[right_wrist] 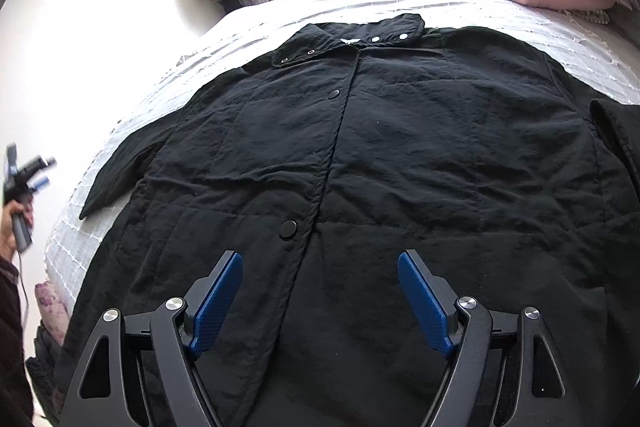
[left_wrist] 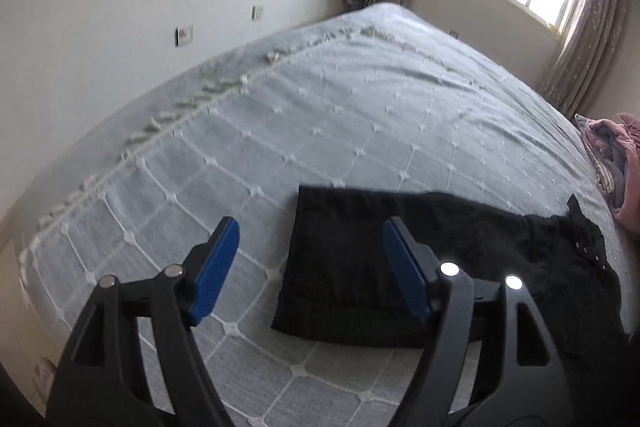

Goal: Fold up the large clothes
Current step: 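Grasp the sleeve cuff with the left gripper, pull it outward, release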

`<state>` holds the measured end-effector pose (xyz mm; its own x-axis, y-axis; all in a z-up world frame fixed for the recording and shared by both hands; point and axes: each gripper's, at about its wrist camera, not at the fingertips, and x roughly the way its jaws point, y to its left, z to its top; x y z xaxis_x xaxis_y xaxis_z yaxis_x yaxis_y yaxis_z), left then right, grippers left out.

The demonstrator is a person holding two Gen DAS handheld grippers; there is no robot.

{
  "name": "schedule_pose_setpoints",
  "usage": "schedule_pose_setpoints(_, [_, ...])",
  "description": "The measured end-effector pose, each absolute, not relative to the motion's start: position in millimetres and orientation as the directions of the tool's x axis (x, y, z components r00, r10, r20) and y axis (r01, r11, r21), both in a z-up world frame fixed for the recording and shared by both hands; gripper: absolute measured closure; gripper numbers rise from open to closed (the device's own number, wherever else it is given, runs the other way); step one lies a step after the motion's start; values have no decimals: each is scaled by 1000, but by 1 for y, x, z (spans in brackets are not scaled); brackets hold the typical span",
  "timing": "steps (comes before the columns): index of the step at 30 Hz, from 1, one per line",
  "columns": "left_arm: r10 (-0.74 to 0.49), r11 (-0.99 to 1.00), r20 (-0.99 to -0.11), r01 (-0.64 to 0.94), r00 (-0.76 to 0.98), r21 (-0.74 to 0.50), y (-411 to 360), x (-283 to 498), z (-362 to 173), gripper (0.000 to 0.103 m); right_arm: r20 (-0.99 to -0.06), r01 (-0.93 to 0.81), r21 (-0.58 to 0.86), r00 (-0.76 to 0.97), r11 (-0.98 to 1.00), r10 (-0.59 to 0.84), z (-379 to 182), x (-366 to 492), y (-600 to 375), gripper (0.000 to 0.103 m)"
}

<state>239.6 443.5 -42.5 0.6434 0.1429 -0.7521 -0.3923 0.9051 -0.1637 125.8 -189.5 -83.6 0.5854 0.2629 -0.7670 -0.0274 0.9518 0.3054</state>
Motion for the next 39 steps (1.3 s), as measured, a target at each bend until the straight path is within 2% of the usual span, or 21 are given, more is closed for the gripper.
schedule_pose_setpoints(6, [-24,858,-842,-421,538,-293,440,255,-124,30,-776,-32,297,574,954,261,-92,131,-181,22])
schedule_pose_setpoints(8, [-31,847,-852,-439,523,-300,437,258,-136,33,-761,-42,302,591,952,268,-95,131,-178,22])
schedule_pose_setpoints(10, [-8,850,-841,-439,541,-290,434,260,-138,45,-750,-47,303,605,952,269,-96,132,-176,22])
schedule_pose_setpoints(11, [-6,855,-836,-430,549,-289,433,262,-138,67,-748,-49,301,608,952,268,-96,133,-174,22])
schedule_pose_setpoints(12, [-40,856,-826,-407,563,-318,433,264,-137,84,-745,-53,300,611,952,269,-97,134,-172,22])
schedule_pose_setpoints(14, [-54,847,-803,-399,594,-351,434,267,-129,86,-742,-61,296,614,953,270,-98,136,-169,22])
schedule_pose_setpoints(18, [13,847,-665,-362,746,-389,437,258,-85,86,-754,-63,271,607,960,253,-100,142,-163,22])
schedule_pose_setpoints(20, [73,870,-670,-375,739,-320,436,266,-83,86,-756,-63,263,607,963,246,-102,144,-161,22])
schedule_pose_setpoints(22, [119,888,-726,-399,677,-227,433,282,-104,86,-759,-58,262,605,963,242,-104,146,-162,22])
schedule_pose_setpoints(24, [100,880,-842,-443,530,-174,433,298,-141,82,-766,-52,253,599,966,233,-107,147,-162,22])
schedule_pose_setpoints(25, [125,878,-824,-448,553,-168,432,296,-139,78,-768,-50,249,599,967,229,-107,147,-163,22])
schedule_pose_setpoints(26, [207,871,-818,-482,537,-96,427,294,-132,64,-768,-51,245,599,968,226,-107,146,-164,22])
schedule_pose_setpoints(27, [314,853,-803,-521,507,5,419,293,-121,54,-769,-53,241,598,969,224,-107,145,-166,22])
schedule_pose_setpoints(29, [431,843,-729,-526,532,114,401,288,-96,54,-772,-54,235,596,971,220,-106,146,-168,22])
schedule_pose_setpoints(31, [375,894,-673,-441,637,81,385,287,-76,42,-776,-59,222,594,973,213,-105,149,-171,22])
schedule_pose_setpoints(32, [350,913,-665,-400,660,83,378,293,-69,27,-777,-61,215,595,975,209,-103,151,-172,22])
schedule_pose_setpoints(33, [343,919,-675,-383,653,97,376,302,-67,24,-775,-57,211,599,976,203,-101,152,-172,22])
schedule_pose_setpoints(35, [292,925,-731,-375,617,53,393,321,-72,24,-767,-49,216,609,975,201,-98,150,-175,22])
schedule_pose_setpoints(39, [152,890,-786,-430,600,-155,447,333,-100,24,-758,-66,226,615,972,218,-96,141,-178,22])
